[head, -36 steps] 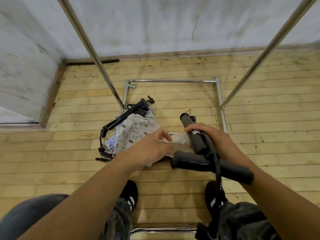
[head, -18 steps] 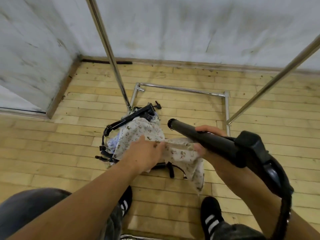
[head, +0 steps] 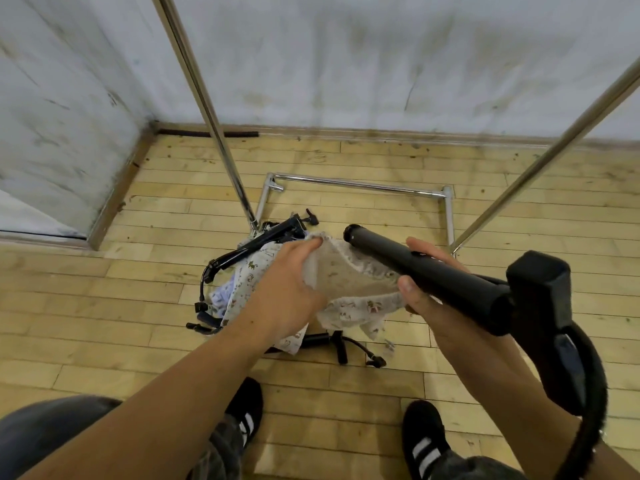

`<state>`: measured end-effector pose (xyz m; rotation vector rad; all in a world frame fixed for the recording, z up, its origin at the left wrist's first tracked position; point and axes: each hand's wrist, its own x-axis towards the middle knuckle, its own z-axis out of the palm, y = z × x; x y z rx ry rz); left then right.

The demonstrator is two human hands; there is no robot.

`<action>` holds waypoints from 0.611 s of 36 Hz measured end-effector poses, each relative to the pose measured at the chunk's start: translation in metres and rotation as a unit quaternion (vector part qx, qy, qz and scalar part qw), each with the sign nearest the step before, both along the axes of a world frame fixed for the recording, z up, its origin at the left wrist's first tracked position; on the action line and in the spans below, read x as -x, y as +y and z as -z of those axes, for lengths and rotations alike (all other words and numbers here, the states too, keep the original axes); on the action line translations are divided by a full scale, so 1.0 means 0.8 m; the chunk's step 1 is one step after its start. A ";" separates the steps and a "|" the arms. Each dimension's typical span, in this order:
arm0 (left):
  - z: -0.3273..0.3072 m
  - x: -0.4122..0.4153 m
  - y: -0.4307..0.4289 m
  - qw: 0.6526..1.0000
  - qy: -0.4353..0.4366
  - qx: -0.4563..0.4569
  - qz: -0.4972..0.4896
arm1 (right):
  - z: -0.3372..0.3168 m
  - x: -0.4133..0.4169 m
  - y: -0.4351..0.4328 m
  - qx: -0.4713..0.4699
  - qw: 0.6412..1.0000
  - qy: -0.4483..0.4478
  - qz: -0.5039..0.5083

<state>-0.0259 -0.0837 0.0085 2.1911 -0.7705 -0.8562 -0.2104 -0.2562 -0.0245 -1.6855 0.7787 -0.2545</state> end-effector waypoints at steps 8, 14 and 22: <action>-0.005 -0.004 0.000 1.000 0.023 0.007 0.018 | -0.059 0.007 0.025 -0.039 0.998 -0.030 0.029; -0.010 -0.002 0.001 0.998 0.022 0.027 0.043 | -0.070 0.002 0.037 -0.013 0.996 -0.029 0.085; 0.003 -0.009 0.003 0.998 -0.001 -0.017 0.055 | -0.088 0.003 0.039 0.003 0.989 -0.023 0.149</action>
